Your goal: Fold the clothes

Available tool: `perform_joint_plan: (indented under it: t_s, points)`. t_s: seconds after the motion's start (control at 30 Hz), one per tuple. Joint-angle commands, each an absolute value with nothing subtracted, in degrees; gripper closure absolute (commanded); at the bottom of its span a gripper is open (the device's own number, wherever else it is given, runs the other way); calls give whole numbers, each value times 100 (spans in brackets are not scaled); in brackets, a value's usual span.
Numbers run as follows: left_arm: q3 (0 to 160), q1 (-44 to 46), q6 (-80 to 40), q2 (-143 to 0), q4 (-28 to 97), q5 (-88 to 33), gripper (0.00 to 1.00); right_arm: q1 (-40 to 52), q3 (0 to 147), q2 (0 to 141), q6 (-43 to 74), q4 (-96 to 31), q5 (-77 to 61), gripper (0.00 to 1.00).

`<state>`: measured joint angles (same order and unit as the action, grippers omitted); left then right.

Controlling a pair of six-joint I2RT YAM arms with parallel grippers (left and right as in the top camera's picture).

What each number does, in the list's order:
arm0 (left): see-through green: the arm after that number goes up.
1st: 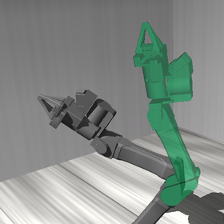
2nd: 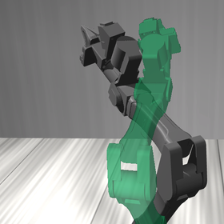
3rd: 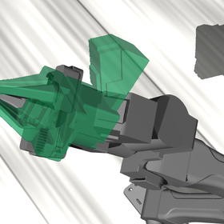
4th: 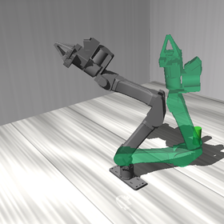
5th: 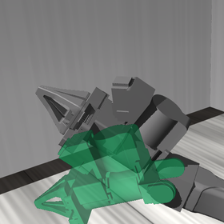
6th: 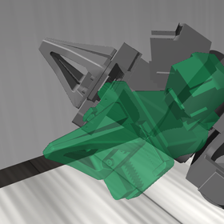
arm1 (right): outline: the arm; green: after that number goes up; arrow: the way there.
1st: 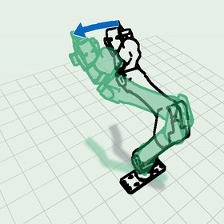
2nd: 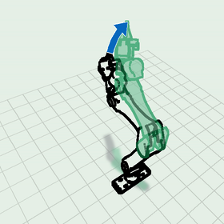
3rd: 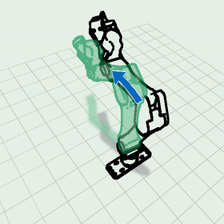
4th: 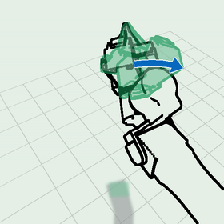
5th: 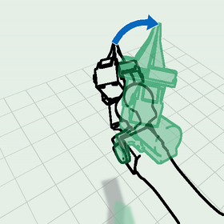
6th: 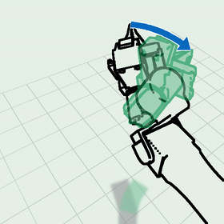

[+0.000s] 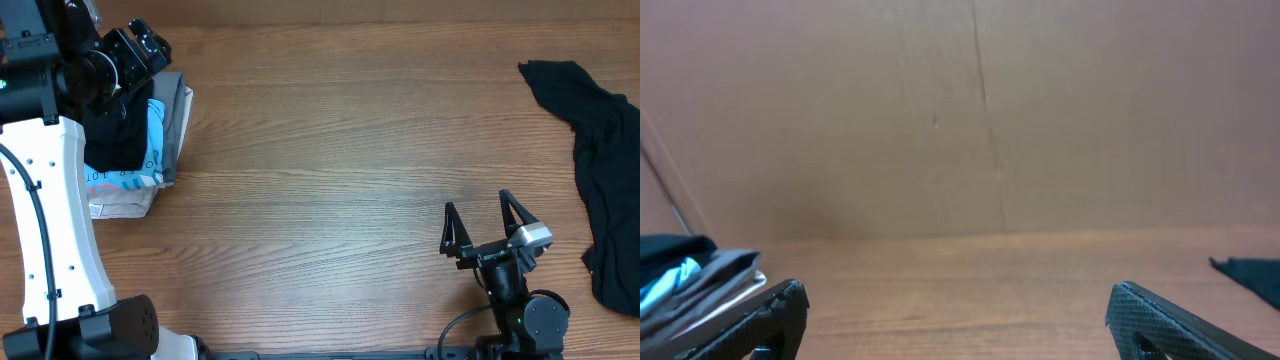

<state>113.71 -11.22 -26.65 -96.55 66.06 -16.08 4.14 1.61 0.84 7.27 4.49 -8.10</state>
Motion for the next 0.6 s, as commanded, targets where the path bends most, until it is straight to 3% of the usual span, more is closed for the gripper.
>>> perform_joint_plan:
  t_s: [0.0,0.2,0.57]
  points:
    - [11351,-1122,-2661,-9612,6602,-1632,0,388,43,19,703,320,-751,0]
    - [11351,-1122,-2661,-9612,6602,-1632,0,388,45,19,696,-60,-749,0]
    - [11351,-1122,-2663,-9612,6602,-1632,0,388,43,19,-506,-401,-775,0]
